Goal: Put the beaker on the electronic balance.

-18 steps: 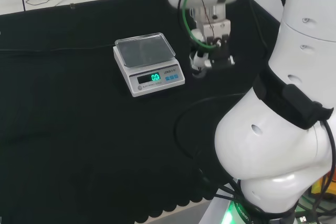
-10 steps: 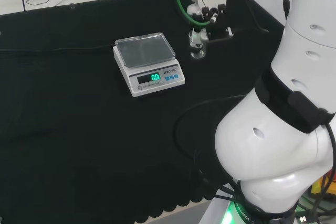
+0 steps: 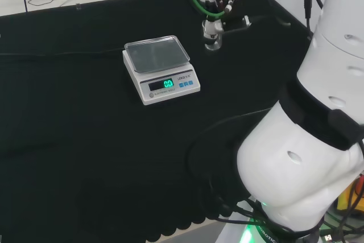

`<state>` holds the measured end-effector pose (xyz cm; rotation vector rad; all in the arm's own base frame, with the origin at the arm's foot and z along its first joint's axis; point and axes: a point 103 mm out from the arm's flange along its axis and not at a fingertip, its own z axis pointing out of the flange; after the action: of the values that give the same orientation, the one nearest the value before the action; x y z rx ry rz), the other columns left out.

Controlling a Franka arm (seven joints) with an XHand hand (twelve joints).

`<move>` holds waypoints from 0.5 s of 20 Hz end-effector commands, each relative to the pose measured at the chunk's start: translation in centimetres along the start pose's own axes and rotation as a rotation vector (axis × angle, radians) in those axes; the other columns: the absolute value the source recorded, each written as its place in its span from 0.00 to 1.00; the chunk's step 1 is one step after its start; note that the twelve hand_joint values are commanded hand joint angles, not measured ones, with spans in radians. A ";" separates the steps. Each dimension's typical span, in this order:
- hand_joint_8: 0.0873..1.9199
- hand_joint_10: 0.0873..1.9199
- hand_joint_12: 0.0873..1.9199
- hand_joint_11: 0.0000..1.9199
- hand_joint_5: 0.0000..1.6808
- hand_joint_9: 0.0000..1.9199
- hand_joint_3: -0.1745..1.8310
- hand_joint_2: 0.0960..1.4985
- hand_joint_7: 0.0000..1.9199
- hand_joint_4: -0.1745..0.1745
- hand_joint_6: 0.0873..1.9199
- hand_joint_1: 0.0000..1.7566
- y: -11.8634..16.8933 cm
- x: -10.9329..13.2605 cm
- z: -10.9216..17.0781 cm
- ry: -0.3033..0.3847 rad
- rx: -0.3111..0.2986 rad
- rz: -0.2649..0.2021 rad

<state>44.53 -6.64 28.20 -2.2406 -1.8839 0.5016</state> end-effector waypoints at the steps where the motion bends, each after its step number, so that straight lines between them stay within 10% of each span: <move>1: 0.59 0.46 0.59 0.48 0.55 0.61 0.09 0.70 0.40 0.00 0.54 0.86 3.6 2.2 -1.0 0.146 0.013 -0.123; 10: 0.58 0.48 0.56 0.49 0.55 0.60 0.09 0.70 0.41 0.00 0.54 0.86 7.0 4.7 0.2 0.165 0.013 -0.190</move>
<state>46.68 -5.29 29.16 -2.1665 -1.9573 0.4224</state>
